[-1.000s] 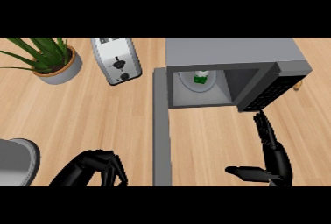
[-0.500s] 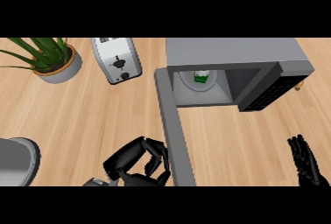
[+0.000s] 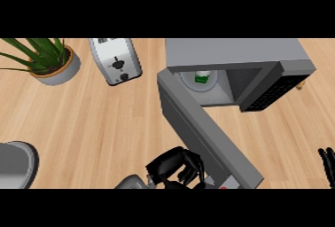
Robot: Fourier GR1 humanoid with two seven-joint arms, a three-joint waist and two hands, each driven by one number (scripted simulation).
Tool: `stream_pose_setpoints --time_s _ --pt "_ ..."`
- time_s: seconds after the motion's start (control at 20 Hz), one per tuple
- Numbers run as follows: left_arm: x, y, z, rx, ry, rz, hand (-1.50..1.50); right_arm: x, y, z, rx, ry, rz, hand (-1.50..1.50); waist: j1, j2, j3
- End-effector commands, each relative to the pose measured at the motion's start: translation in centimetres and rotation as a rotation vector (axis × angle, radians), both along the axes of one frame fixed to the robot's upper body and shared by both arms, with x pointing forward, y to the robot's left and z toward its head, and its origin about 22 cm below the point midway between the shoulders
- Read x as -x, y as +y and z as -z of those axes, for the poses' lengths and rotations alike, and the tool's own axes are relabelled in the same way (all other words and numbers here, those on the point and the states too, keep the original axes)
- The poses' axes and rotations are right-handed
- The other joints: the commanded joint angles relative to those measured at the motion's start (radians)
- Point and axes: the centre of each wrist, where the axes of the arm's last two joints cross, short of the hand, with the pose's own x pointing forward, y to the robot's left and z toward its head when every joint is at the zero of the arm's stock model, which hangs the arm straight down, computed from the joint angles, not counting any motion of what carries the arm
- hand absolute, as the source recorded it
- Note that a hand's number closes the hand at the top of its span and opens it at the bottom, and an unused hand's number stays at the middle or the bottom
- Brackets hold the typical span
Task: Pick up the milk, place it into the microwave and close the microwave
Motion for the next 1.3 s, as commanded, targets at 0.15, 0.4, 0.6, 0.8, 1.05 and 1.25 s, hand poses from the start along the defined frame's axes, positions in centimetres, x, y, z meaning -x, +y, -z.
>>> stream_pose_setpoints --time_s 0.15,0.4,0.6,0.8,1.05,1.25 --pt "0.8 -3.3 0.6 -0.059 -0.054 -0.108 1.50 -0.8 -0.7 -3.4 0.015 -0.103 -0.063 -1.50 -0.040 0.005 -0.002" --pt "0.9 -4.3 -0.4 -0.009 -0.076 -0.212 1.50 -1.6 -0.2 -5.0 0.014 -0.132 -0.139 -1.50 -0.072 0.011 -0.003" --pt "-0.2 -4.4 -1.5 0.104 -0.087 -0.293 1.50 -1.8 -0.2 -6.3 0.011 -0.146 -0.198 -1.50 -0.111 0.022 -0.007" --pt "-1.3 -4.6 -3.1 0.246 -0.118 -0.381 1.50 -1.7 -0.3 -6.9 0.020 -0.137 -0.218 -1.50 -0.135 0.030 -0.010" --pt "-3.3 -4.9 -4.7 0.300 -0.094 -0.429 1.50 -2.4 0.0 -8.2 0.019 -0.145 -0.270 -1.50 -0.170 0.042 -0.009" --pt "-5.2 -5.1 -6.2 0.330 -0.079 -0.476 1.50 -2.5 -0.5 -9.2 0.033 -0.149 -0.292 -1.50 -0.197 0.046 -0.007"
